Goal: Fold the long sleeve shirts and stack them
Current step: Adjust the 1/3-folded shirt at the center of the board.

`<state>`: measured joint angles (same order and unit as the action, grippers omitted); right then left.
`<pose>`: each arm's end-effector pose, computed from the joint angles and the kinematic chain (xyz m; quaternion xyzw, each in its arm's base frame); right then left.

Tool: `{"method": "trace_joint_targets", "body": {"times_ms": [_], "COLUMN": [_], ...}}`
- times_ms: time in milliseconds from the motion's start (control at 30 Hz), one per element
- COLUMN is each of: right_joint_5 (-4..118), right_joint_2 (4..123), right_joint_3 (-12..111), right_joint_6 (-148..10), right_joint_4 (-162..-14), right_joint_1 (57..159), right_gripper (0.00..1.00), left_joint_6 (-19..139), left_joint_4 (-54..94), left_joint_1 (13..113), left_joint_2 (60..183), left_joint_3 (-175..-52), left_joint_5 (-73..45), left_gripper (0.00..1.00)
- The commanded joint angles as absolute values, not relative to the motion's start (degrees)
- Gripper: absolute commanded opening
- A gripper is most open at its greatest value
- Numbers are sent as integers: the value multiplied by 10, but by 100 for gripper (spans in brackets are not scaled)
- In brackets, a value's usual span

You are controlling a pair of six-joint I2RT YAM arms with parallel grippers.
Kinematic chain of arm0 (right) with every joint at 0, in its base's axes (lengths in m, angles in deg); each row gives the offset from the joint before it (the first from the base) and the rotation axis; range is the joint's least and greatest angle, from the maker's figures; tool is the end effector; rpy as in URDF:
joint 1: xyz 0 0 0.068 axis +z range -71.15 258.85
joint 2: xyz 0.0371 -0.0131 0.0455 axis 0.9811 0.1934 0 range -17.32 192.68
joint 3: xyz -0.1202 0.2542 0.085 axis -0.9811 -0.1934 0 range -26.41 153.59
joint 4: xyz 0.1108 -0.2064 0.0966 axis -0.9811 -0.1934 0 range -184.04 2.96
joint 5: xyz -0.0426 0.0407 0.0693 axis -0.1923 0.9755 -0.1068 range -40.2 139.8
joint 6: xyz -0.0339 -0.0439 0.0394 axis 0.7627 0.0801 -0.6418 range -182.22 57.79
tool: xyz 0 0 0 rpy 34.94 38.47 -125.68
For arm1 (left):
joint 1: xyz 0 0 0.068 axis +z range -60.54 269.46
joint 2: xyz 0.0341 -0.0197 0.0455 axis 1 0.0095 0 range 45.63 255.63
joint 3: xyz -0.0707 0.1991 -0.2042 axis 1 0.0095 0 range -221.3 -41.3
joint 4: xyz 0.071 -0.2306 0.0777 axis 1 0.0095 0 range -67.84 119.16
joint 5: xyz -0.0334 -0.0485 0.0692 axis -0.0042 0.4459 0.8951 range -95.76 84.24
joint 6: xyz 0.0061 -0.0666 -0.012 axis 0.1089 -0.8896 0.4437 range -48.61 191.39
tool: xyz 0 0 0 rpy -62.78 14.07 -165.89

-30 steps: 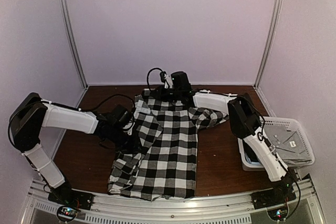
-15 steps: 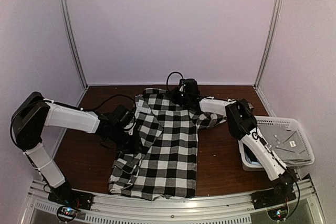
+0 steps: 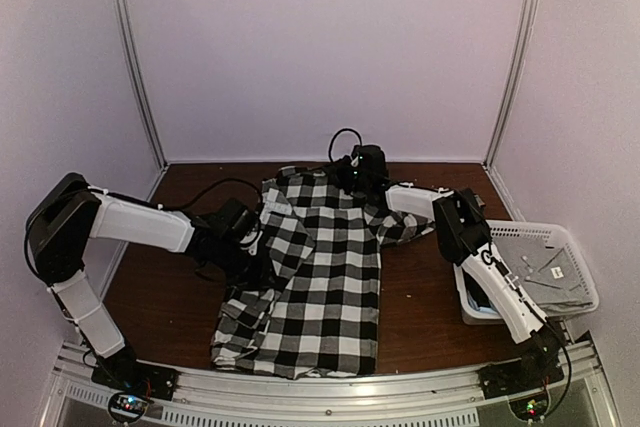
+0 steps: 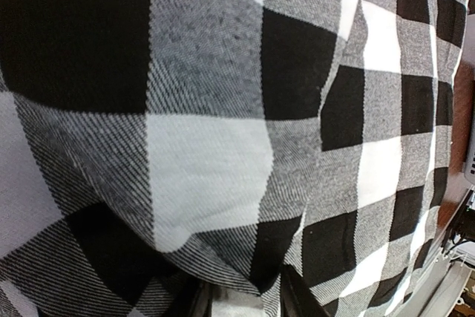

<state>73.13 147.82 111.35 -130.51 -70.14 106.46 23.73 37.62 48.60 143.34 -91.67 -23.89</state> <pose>0.5710 0.3231 0.1087 0.1404 0.7508 0.5693 0.3041 0.2311 -0.2223 0.1514 -0.0200 0.9603 -0.2717 0.0594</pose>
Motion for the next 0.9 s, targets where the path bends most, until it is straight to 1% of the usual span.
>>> {"method": "trace_joint_targets", "body": {"times_ms": [0,167,333,433,500,567,633,767,867], "right_joint_5": [766,774,788,799,808,814,812,786,811], "right_joint_2": [1453,1373,1296,1268,1250,1230,1211,1181,1187], "right_joint_3": [1104,1030,940,912,893,876,870,854,856], "right_joint_6": [-1283,-1222,-1200,-1182,-1167,-1143,-1084,-983,-960], "right_joint_4": [-686,-722,-718,-734,-747,-768,-810,-890,-901], "right_joint_1": [1063,1072,1080,1084,1088,1096,1111,1150,1174], "right_gripper": [14,15,21,23,24,24,27,29,28], "left_joint_6": [246,273,292,302,309,311,310,301,299], "left_joint_4": [351,360,362,364,378,381,376,351,364], "left_joint_1": [488,502,567,595,596,596,596,596,596], "left_joint_2": [1427,1411,1440,1490,1512,1519,1508,1446,1414], "left_joint_3": [-951,-1008,-1074,-1128,-1161,-1159,-1136,-1062,-1037], "left_joint_5": [-248,-225,-195,-242,-244,-249,-258,-252,-247], "left_gripper": [32,33,33,30,30,29,29,32,32]}}
